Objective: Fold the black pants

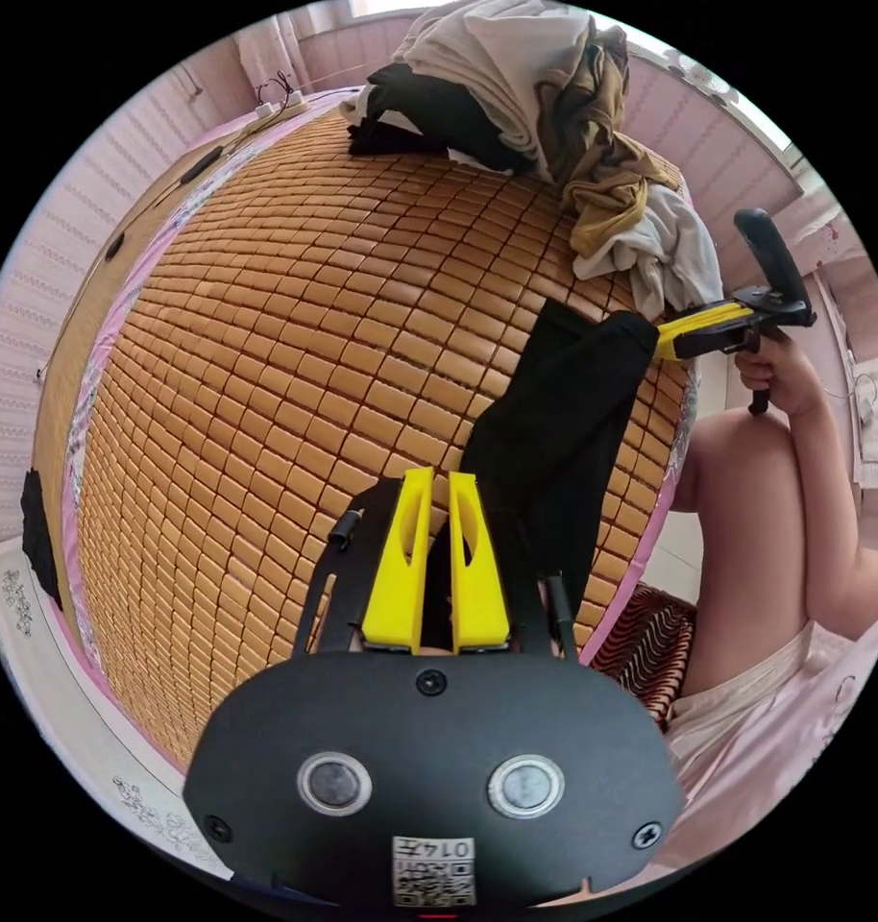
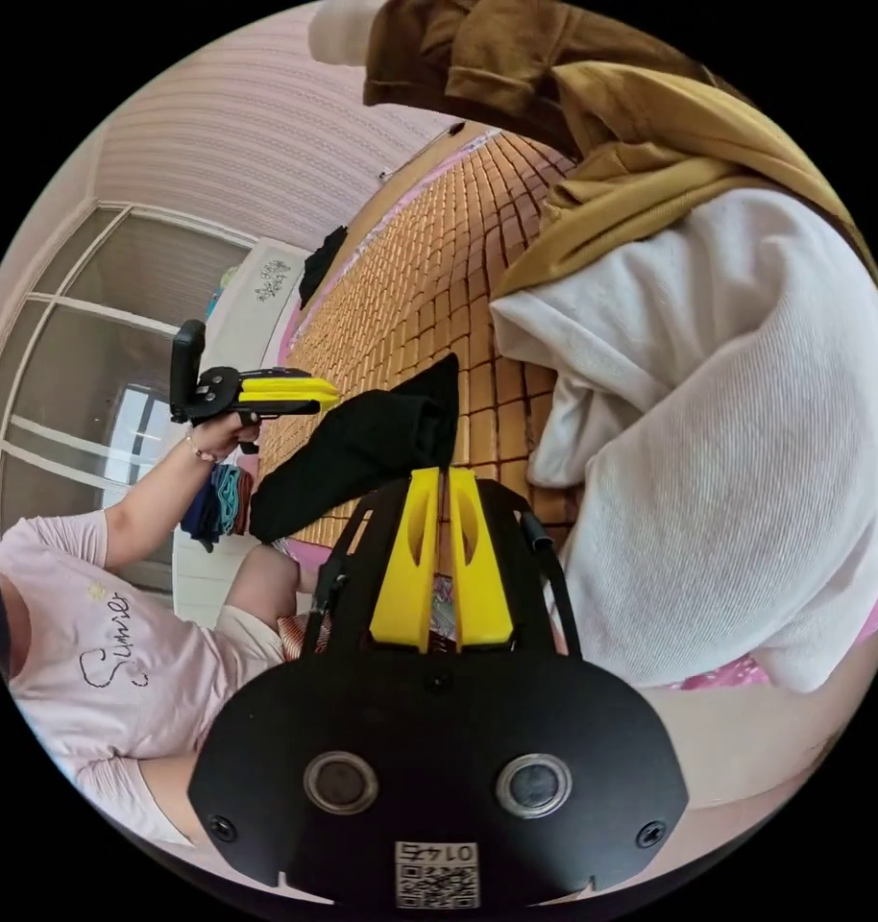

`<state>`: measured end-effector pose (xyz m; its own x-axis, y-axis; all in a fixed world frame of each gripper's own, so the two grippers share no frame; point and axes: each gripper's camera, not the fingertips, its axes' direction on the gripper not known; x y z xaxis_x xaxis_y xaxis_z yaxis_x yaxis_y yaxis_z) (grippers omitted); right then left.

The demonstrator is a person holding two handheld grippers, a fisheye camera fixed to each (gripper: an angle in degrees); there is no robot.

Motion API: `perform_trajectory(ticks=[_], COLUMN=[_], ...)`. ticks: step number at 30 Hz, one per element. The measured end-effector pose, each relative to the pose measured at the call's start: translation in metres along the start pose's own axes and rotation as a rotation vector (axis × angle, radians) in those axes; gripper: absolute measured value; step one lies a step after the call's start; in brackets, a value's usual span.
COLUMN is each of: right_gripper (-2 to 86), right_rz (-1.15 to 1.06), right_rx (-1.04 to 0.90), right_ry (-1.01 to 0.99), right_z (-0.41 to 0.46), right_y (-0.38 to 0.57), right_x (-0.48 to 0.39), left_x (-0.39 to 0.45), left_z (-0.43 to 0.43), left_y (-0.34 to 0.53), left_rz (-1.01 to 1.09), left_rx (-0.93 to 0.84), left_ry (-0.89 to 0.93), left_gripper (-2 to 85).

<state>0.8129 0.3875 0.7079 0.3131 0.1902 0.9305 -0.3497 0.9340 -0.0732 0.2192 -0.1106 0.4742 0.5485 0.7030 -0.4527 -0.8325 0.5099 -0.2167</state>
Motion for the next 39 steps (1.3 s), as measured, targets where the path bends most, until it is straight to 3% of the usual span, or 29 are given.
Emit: perform_trajectory(ticks=[4, 9, 14, 21, 27, 31, 35, 39], right_gripper=[3.1, 5.1, 3.8, 2.5, 4.3, 6.4, 7.8, 1.9], right_rz=[-0.016, -0.108, -0.371, -0.752, -1.063, -1.306, -1.273, -1.21], right_rx=[0.149, 0.194, 0.222, 0.015, -0.19, -0.328, -0.53, -0.68], right_ry=[-0.078, -0.033, 0.234, 0.397, 0.182, 0.197, 0.291, 0.38], right_z=[0.015, 0.059, 0.127, 0.291, 0.456, 0.576, 0.661, 0.72], right_y=[0.012, 0.019, 0.033, 0.06, 0.089, 0.121, 0.119, 0.117], right_x=[0.01, -0.001, -0.057, -0.154, -0.27, -0.335, -0.34, -0.322], left_x=[0.002, -0.015, -0.035, -0.051, -0.076, -0.078, -0.081, -0.092], left_z=[-0.033, -0.052, -0.063, -0.082, -0.117, -0.126, -0.119, -0.099], left_y=[0.05, 0.141, 0.245, 0.403, 0.567, 0.66, 0.703, 0.724], left_rz=[0.009, -0.102, -0.269, -0.496, -0.937, -1.149, -1.209, -1.201], left_rx=[0.013, -0.028, -0.073, -0.105, 0.04, 0.11, 0.15, 0.106], left_ry=[-0.056, -0.092, -0.088, -0.149, -0.232, -0.247, -0.223, -0.25], left_gripper=[4.6, 4.2, 5.3, 6.1, 7.8, 8.2, 8.3, 8.1])
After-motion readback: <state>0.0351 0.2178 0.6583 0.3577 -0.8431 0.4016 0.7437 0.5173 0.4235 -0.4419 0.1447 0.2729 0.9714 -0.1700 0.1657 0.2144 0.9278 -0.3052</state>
